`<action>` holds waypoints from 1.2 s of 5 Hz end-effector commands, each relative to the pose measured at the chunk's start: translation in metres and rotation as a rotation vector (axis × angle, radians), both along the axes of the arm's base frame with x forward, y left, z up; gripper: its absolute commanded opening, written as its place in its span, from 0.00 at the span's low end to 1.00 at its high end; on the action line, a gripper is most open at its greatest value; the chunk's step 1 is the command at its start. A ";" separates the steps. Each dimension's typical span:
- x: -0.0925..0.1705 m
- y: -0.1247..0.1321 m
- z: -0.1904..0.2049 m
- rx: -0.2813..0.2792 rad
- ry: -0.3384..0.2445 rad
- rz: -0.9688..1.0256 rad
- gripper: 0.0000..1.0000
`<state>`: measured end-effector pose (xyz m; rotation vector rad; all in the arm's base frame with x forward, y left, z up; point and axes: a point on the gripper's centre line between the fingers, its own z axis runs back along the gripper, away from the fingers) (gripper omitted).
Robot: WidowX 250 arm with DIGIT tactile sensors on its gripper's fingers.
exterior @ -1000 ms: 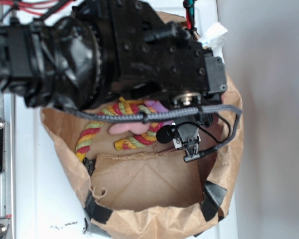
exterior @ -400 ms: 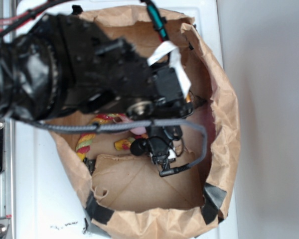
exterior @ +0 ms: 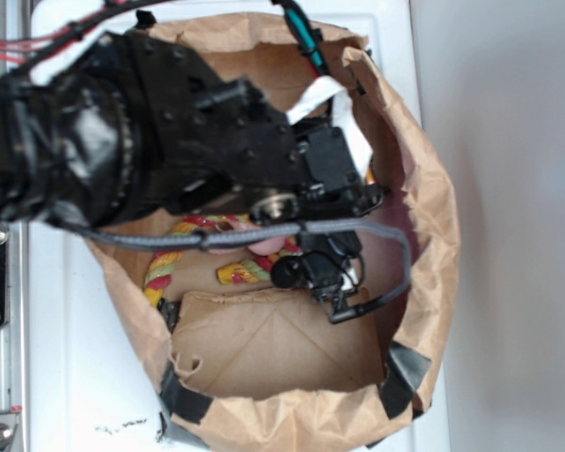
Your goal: Grab the rock.
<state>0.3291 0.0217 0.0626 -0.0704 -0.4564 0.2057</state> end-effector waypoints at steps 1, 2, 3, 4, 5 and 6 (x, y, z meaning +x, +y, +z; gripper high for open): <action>0.051 0.019 0.010 0.028 -0.036 0.111 1.00; 0.054 0.017 0.004 0.045 -0.043 0.108 1.00; 0.053 0.014 -0.003 0.076 -0.050 0.098 1.00; 0.050 0.013 -0.012 0.123 -0.058 0.092 1.00; 0.048 0.011 -0.026 0.176 -0.062 0.066 1.00; 0.042 0.008 -0.040 0.214 -0.047 0.030 1.00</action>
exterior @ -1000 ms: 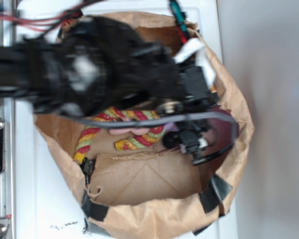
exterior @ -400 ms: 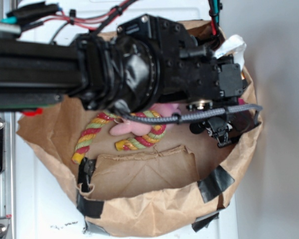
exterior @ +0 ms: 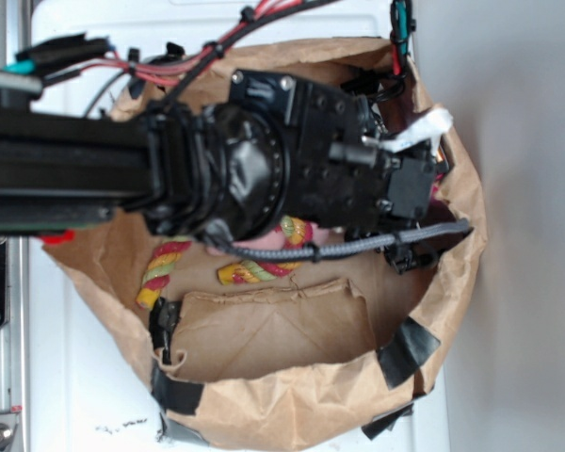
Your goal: Grab the rock.
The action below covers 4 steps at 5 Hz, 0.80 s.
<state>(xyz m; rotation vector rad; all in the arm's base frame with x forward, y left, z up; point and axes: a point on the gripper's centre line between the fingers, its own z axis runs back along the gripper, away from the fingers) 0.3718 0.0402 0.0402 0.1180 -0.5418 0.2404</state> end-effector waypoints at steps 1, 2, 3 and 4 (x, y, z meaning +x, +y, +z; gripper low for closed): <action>-0.008 -0.014 -0.025 0.051 0.034 -0.070 1.00; -0.008 -0.015 -0.025 0.031 0.040 -0.063 0.00; -0.007 -0.013 -0.026 0.026 0.045 -0.051 0.00; -0.007 -0.012 -0.023 0.018 0.046 -0.043 0.00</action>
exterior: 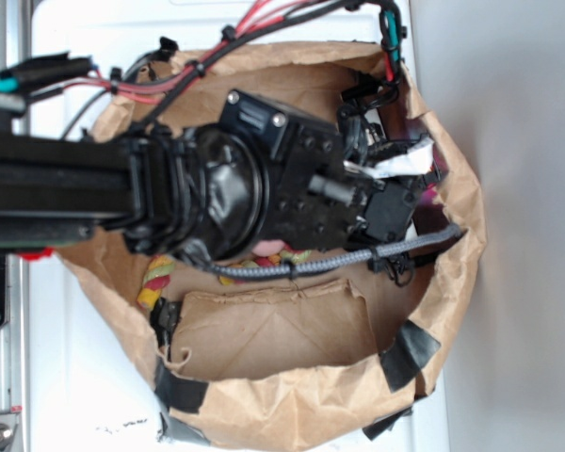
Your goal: Grab the rock.
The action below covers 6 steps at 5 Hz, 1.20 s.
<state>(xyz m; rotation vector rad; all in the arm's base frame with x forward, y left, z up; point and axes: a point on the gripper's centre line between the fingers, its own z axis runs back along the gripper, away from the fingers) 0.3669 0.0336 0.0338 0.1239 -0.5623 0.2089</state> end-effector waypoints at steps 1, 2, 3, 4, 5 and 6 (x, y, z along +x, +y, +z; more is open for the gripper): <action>-0.004 0.001 -0.005 -0.043 0.100 0.023 0.00; -0.018 0.008 0.020 -0.117 0.120 0.035 0.00; -0.041 0.010 0.054 -0.115 0.075 -0.042 0.00; -0.057 0.014 0.085 -0.149 0.129 -0.064 0.00; -0.057 0.019 0.103 -0.163 0.262 -0.052 0.00; -0.055 0.019 0.116 -0.108 0.371 -0.017 0.00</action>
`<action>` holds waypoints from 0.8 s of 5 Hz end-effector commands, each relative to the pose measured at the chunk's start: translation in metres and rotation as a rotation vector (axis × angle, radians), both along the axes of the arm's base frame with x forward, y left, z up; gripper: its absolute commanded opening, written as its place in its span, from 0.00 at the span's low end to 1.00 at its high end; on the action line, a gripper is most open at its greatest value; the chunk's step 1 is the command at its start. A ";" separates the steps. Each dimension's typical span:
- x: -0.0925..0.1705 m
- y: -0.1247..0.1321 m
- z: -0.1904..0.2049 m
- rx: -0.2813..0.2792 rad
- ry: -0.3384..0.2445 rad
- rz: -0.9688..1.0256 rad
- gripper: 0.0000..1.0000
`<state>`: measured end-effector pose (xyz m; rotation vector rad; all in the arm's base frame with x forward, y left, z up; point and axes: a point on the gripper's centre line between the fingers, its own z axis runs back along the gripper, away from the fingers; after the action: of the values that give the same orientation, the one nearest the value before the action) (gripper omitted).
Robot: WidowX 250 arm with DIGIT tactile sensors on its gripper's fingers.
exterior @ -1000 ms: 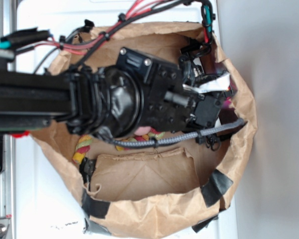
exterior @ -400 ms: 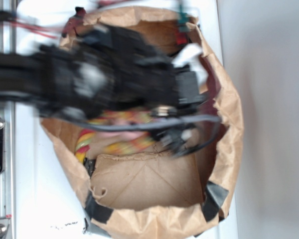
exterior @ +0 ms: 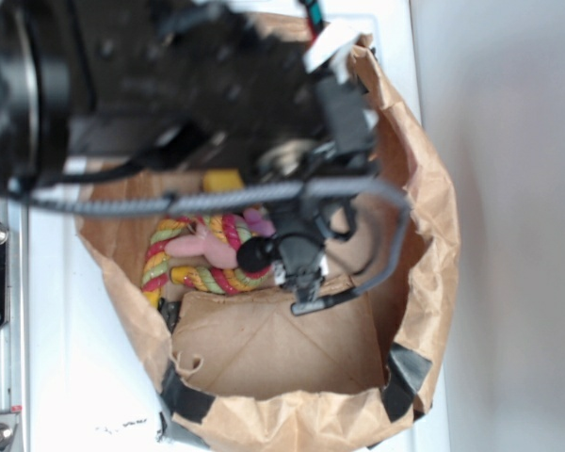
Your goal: Grab the rock.
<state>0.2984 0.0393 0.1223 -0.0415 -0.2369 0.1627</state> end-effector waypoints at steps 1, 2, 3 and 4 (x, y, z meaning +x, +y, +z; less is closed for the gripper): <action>0.003 0.016 0.038 0.115 0.074 0.042 0.00; -0.015 0.010 0.047 0.093 0.079 -0.029 0.00; -0.032 0.001 0.058 0.044 0.057 -0.086 0.00; -0.036 -0.002 0.061 0.037 0.032 -0.100 0.00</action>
<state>0.2559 0.0312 0.1675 -0.0306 -0.1571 0.0569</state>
